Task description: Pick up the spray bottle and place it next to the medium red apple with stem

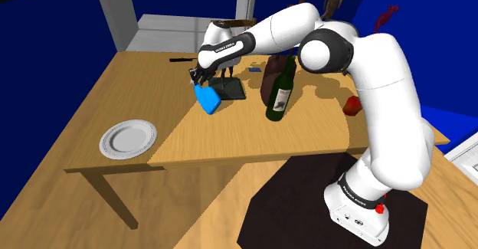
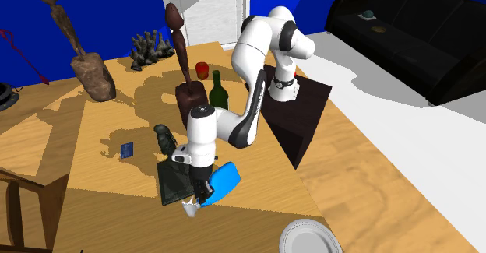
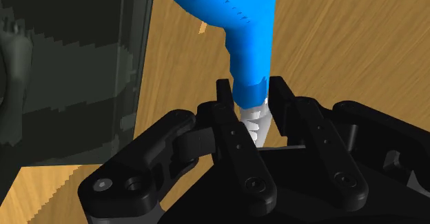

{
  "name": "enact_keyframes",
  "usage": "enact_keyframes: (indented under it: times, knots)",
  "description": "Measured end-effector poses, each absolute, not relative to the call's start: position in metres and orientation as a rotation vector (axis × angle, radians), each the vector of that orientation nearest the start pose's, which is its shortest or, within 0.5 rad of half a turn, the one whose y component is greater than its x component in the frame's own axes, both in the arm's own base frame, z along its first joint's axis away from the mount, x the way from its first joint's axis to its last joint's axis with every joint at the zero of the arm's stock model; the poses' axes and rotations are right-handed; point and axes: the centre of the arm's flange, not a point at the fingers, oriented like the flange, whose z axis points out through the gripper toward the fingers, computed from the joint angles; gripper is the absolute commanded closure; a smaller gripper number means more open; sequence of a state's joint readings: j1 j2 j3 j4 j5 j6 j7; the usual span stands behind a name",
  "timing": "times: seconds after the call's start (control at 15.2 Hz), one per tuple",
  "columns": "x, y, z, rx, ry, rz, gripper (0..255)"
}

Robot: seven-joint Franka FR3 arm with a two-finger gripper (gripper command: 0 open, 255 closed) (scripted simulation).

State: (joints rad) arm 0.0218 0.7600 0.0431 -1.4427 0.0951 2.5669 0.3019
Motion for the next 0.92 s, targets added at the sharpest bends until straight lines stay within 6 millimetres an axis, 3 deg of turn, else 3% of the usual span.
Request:
enact_keyframes:
  times: [0.92]
  knots:
    - [0.755, 0.04, 0.348, -2.903, 0.476, -0.506, 255]
